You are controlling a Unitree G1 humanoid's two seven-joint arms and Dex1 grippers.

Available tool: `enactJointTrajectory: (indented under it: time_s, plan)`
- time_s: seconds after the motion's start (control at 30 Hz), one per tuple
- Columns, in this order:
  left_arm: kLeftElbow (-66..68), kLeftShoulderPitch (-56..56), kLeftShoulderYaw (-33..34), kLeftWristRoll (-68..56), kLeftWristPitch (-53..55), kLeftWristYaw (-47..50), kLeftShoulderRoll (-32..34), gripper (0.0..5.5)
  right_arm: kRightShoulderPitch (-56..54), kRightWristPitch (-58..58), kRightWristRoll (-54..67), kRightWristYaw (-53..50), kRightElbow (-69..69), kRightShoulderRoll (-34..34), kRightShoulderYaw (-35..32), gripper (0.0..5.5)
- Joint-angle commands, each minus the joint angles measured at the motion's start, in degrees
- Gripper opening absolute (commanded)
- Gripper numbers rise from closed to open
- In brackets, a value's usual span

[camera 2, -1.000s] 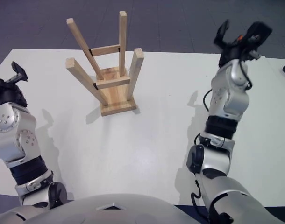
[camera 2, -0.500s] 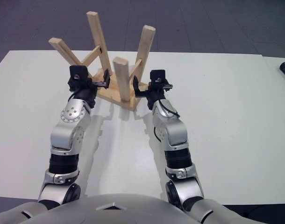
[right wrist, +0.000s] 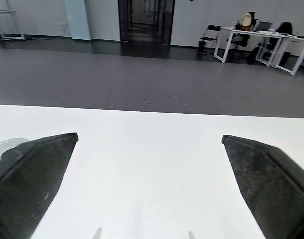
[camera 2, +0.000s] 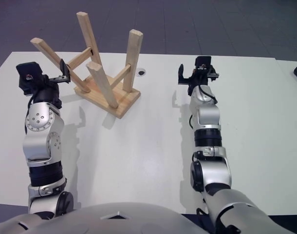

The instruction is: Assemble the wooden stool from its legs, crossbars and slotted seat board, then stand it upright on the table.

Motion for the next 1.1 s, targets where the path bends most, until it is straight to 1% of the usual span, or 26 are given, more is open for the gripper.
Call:
enactJointTrajectory:
  time_s: [0.03, 0.13, 0.23, 0.3, 0.4, 0.57, 0.77, 0.9, 0.93, 0.97, 1.03, 1.1]
  plan:
    - [-4.09, 3.77, -0.44, -3.52, -2.21, -10.4, 5.23, 5.4, -14.83, -11.83, -2.79, 4.49, 19.5, 0.84, 2.28, 5.39]
    - [-7.09, 8.27, 2.06, -11.27, -0.18, -17.9, 6.25, 5.4, -20.47, -17.77, -5.26, 7.42, 29.07, 0.87, 4.01, 5.39]
    - [-5.77, 8.77, 7.46, -18.48, 0.5, -21.09, 6.55, 5.4, -22.98, -21.69, -6.61, 9.43, 34.73, 0.48, 4.56, 5.39]
    - [-3.72, 10.15, 9.16, -19.68, -0.45, -23.05, 7.54, 5.4, -23.6, -23.92, -7.13, 11.83, 37.05, 0.87, 4.95, 5.39]
    - [-3.54, 14.67, 7.0, -18.04, -1.06, -25.4, 8.68, 5.4, -22.69, -26.8, -6.54, 19.21, 37.61, 1.96, 5.01, 5.39]
    - [-6.8, 18.95, 2.98, -16.85, -1.37, -26.35, 8.24, 5.4, -19.91, -30.14, -5.27, 26.1, 35.49, 2.74, 4.48, 5.39]
    - [-5.58, 17.9, 1.88, -14.67, -1.69, -23.78, 7.46, 5.4, -15.11, -31.16, -3.27, 33.34, 30.74, 3.45, 4.69, 5.39]
    - [-4.23, 16.84, 1.12, -12.57, -1.77, -21.46, 6.99, 5.4, -10.69, -29.54, -0.81, 38.43, 24.15, 3.66, 4.82, 5.39]
    - [-3.54, 16.84, 1.24, -11.62, -1.86, -20.71, 7.23, 5.4, -9.54, -28.96, -0.76, 38.49, 22.89, 2.89, 4.82, 5.39]
    - [-3.02, 16.77, 2.41, -11.18, -1.63, -19.22, 7.06, 5.4, -9.1, -28.11, -1.41, 35.97, 23.22, 1.37, 4.33, 5.39]
    - [-3.12, 16.86, 5.5, -10.71, -1.37, -16.05, 6.62, 5.4, -10.29, -24.71, -2.6, 26.02, 26.99, -2.53, 1.99, 5.39]
    - [-4.76, 16.63, 7.79, -10.45, -1.69, -12.83, 5.68, 5.4, -12.37, -21.22, -3.8, 12.6, 31.26, -6.35, -0.11, 5.39]
